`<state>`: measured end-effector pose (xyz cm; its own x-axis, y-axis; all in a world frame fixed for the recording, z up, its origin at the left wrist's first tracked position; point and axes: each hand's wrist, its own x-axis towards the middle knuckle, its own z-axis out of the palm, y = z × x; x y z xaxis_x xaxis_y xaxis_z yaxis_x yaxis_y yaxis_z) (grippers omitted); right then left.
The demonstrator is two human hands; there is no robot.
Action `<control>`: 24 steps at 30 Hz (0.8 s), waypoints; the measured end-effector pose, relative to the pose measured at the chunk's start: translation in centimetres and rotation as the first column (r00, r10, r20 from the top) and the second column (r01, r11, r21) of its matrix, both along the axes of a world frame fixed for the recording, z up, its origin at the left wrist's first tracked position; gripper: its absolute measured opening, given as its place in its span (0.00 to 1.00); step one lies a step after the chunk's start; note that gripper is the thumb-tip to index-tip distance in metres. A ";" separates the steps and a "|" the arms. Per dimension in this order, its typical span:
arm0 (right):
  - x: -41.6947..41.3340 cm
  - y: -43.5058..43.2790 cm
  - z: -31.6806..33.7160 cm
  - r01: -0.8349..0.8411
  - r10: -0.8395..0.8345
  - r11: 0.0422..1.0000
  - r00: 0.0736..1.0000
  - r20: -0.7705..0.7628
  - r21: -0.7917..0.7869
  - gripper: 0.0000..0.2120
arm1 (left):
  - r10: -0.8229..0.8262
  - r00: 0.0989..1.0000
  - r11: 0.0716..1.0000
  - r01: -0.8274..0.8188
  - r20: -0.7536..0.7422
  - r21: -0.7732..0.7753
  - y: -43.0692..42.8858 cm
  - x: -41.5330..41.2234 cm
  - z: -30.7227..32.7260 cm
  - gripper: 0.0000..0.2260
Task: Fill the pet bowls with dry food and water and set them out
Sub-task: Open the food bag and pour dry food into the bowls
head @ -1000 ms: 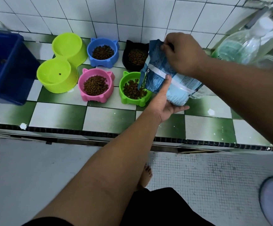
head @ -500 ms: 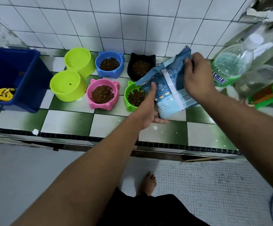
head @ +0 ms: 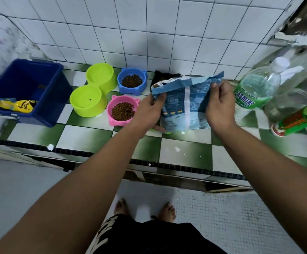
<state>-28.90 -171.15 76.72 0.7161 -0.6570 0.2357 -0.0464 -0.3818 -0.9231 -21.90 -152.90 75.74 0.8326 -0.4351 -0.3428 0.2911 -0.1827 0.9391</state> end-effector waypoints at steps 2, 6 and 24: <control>0.2 0.3 0.2 -0.011 0.011 1.000 1.000 0.003 0.028 0.09 | 0.035 0.998 0.999 -0.035 0.054 0.000 0.4 0.3 0.4 0.12; 0.3 0.9 0.0 -0.019 0.017 0.997 0.999 0.029 0.074 0.09 | 0.133 0.979 0.991 -0.132 0.157 -0.018 0.9 1.3 0.5 0.10; -0.5 2.7 -0.3 -0.120 0.107 0.981 0.990 0.095 0.152 0.08 | 0.305 0.951 0.904 -0.269 0.061 -0.332 2.3 0.6 1.2 0.07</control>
